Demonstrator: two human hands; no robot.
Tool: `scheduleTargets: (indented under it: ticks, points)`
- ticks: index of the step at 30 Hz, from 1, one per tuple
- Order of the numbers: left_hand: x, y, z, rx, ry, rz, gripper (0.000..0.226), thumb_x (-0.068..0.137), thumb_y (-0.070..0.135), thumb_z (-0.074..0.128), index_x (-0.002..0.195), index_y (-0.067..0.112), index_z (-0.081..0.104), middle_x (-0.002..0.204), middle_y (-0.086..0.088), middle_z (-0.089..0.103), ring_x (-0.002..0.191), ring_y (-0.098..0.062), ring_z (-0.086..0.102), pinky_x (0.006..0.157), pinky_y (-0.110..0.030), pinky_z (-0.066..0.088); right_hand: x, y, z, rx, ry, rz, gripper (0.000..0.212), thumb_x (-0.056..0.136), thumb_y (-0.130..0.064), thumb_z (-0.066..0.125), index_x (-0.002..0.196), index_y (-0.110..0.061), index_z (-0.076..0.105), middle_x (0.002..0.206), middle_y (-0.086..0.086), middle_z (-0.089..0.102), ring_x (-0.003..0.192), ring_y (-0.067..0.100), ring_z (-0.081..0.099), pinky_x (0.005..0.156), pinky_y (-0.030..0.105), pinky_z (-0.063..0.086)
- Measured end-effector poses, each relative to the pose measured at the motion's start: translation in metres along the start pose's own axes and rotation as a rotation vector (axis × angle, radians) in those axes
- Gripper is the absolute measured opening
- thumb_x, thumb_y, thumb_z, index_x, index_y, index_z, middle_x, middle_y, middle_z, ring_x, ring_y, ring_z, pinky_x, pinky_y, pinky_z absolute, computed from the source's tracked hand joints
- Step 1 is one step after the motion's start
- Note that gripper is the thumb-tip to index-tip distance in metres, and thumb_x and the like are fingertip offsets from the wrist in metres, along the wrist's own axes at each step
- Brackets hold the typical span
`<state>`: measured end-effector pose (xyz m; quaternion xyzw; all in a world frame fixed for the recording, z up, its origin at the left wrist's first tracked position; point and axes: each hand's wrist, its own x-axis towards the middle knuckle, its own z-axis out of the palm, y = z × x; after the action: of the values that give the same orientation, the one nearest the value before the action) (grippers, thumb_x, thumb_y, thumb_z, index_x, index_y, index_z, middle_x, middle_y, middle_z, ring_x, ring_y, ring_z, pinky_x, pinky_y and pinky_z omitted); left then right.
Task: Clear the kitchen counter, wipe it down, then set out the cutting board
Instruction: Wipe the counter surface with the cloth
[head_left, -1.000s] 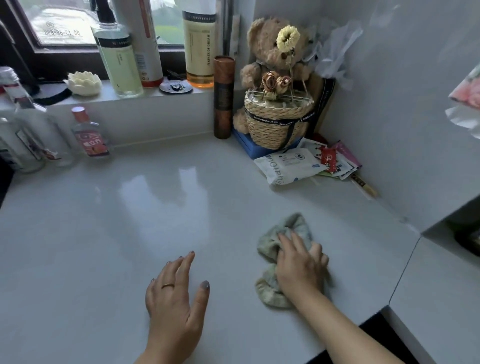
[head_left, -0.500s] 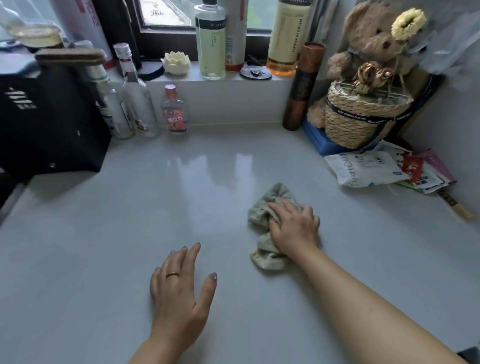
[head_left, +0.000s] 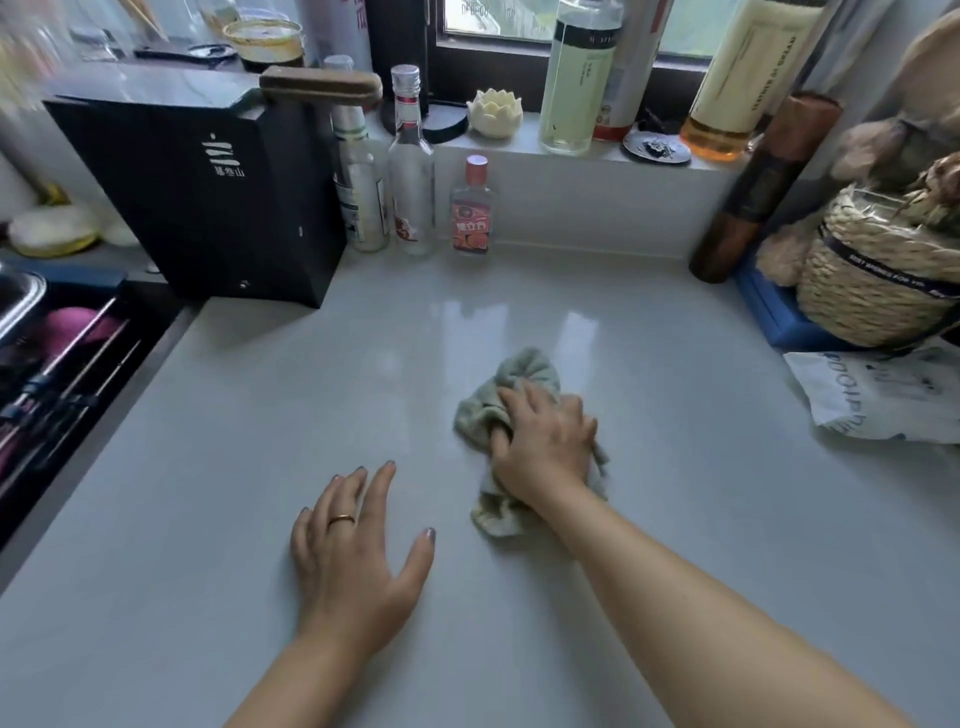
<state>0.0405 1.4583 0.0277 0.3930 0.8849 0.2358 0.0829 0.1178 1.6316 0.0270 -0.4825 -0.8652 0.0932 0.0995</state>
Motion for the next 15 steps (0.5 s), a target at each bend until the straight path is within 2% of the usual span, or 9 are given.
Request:
scheduleTargets:
  ticks: [2,4,6,8,10,12,15]
  points:
    - [0.014,-0.006,-0.005,0.020,0.028,-0.036,0.084,0.060,0.062,0.024,0.133,0.022,0.040,0.139,-0.013,0.044,0.134,-0.031,0.030,0.109,-0.048,0.018,-0.009,-0.013,0.005,0.024,-0.009,-0.133,0.041,0.082,-0.032,0.050,0.123,-0.030,0.051,0.140,-0.007,0.047,0.110,0.034,0.041,0.084,0.039,0.030]
    - [0.028,-0.013,-0.009,0.021,0.051,-0.055,0.083,0.061,0.061,0.024,0.132,0.021,0.042,0.139,-0.014,0.045,0.135,-0.032,0.029,0.109,-0.049,0.017,-0.001,0.002,0.000,0.043,0.022,-0.121,0.039,0.084,-0.028,0.049,0.122,-0.032,0.052,0.137,-0.009,0.049,0.108,0.034,0.044,0.085,0.038,0.032]
    - [0.040,-0.017,-0.012,-0.007,0.075,-0.067,0.081,0.063,0.060,0.024,0.130,0.020,0.044,0.138,-0.015,0.046,0.135,-0.032,0.029,0.109,-0.049,0.014,0.021,0.032,-0.007,0.049,0.099,0.055,0.036,0.086,-0.023,0.048,0.121,-0.031,0.054,0.135,-0.004,0.053,0.111,0.035,0.046,0.091,0.039,0.035]
    - [0.046,-0.019,-0.011,-0.037,0.091,-0.085,0.079,0.064,0.058,0.026,0.128,0.016,0.048,0.136,-0.017,0.048,0.134,-0.033,0.031,0.109,-0.049,0.013,0.055,0.070,-0.021,0.092,0.153,0.339,0.034,0.088,-0.019,0.043,0.119,-0.025,0.055,0.134,0.005,0.054,0.115,0.039,0.043,0.097,0.042,0.032]
    - [0.047,-0.019,-0.010,-0.062,0.092,-0.086,0.078,0.064,0.056,0.029,0.125,0.013,0.050,0.133,-0.018,0.050,0.133,-0.034,0.034,0.109,-0.049,0.014,0.086,0.097,-0.030,0.074,0.145,0.536,0.034,0.090,-0.023,0.038,0.120,-0.023,0.054,0.137,0.006,0.050,0.118,0.041,0.038,0.099,0.044,0.029]
    - [0.047,-0.019,-0.008,-0.079,0.088,-0.076,0.076,0.064,0.056,0.032,0.124,0.012,0.051,0.131,-0.017,0.051,0.131,-0.035,0.036,0.109,-0.049,0.017,0.109,0.097,-0.026,-0.031,0.109,0.566,0.035,0.091,-0.027,0.034,0.120,-0.024,0.053,0.139,0.003,0.047,0.116,0.040,0.036,0.096,0.042,0.028]
    - [0.047,-0.020,-0.006,-0.095,0.075,-0.058,0.075,0.065,0.055,0.036,0.126,0.013,0.050,0.134,-0.015,0.050,0.132,-0.033,0.036,0.106,-0.047,0.023,0.139,0.059,-0.006,-0.070,0.090,0.451,0.037,0.090,-0.026,0.035,0.124,-0.026,0.050,0.143,0.001,0.042,0.117,0.039,0.035,0.095,0.040,0.027]
